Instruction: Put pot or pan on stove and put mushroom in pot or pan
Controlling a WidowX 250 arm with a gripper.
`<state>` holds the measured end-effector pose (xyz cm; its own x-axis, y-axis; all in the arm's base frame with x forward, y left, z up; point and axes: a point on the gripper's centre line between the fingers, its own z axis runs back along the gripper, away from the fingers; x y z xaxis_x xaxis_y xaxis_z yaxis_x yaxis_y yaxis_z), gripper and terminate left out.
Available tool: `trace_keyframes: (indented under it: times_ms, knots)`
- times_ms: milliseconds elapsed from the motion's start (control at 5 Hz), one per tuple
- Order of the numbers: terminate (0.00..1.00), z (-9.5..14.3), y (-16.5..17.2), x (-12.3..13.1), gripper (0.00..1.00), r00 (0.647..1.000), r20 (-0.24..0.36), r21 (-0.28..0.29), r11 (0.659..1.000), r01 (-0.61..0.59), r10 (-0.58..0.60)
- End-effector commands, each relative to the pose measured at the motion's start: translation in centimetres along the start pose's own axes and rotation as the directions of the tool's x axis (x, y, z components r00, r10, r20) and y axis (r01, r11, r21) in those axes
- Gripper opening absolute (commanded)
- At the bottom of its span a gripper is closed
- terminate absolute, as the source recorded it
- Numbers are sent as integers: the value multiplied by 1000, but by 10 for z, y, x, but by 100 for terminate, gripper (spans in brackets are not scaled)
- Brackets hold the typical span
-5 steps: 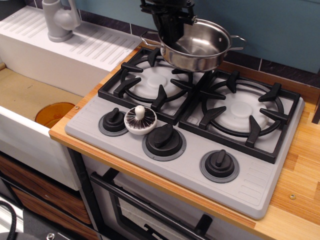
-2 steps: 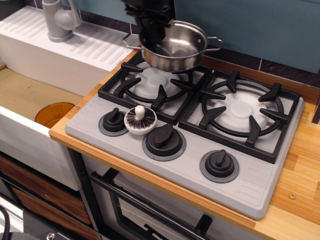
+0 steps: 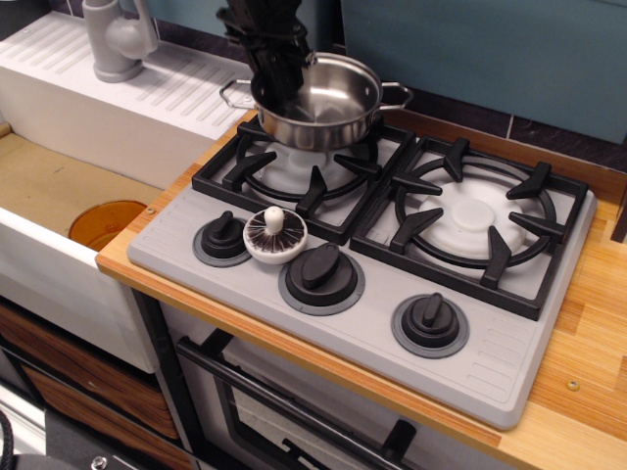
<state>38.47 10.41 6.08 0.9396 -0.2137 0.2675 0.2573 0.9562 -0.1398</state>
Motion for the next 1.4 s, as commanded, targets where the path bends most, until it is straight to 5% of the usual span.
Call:
trace_keyframes:
  times_ms: [0,200,600,1200]
  knots:
    - [0,-3,11,5,0,997,73,8,1000,21,-22]
    - [0,-7,14,4,100,995,94,-3,999,39,-39]
    - [0,5,5,1,100,996,89,-20,999,29,-27]
    - [0,55,-4,13,100,999,41,35,999,1,-3]
